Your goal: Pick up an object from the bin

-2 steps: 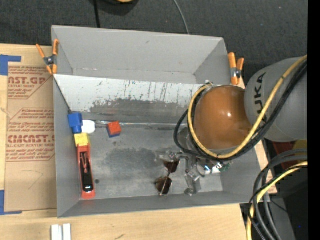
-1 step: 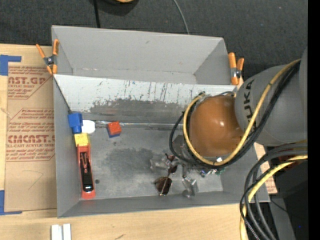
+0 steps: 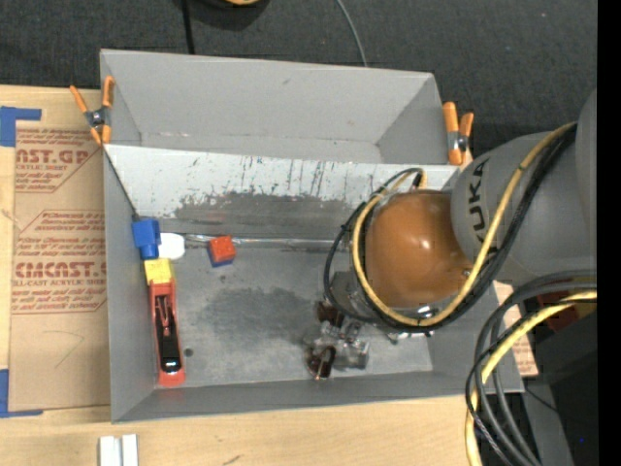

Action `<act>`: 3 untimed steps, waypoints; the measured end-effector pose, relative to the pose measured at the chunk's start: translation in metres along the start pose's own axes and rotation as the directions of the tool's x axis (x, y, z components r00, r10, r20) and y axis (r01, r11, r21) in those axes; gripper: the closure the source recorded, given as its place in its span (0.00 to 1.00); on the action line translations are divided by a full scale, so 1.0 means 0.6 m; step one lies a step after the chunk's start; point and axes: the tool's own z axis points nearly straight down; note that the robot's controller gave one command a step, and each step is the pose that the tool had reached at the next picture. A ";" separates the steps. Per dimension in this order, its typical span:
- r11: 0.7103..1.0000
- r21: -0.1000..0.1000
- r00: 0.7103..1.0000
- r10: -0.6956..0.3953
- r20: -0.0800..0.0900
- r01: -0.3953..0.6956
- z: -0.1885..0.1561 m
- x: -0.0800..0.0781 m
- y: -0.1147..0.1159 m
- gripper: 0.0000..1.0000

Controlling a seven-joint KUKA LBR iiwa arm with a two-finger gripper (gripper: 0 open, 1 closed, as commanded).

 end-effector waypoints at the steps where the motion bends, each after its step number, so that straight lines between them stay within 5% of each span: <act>1: 1.000 0.000 1.000 0.000 0.000 0.000 0.000 0.000 0.000 1.00; 3: 1.000 -0.010 1.000 -0.001 -0.006 0.001 -0.042 0.002 0.005 1.00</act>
Offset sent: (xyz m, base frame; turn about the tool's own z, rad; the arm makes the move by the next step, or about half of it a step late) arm -0.0002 0.0000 0.1127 0.0000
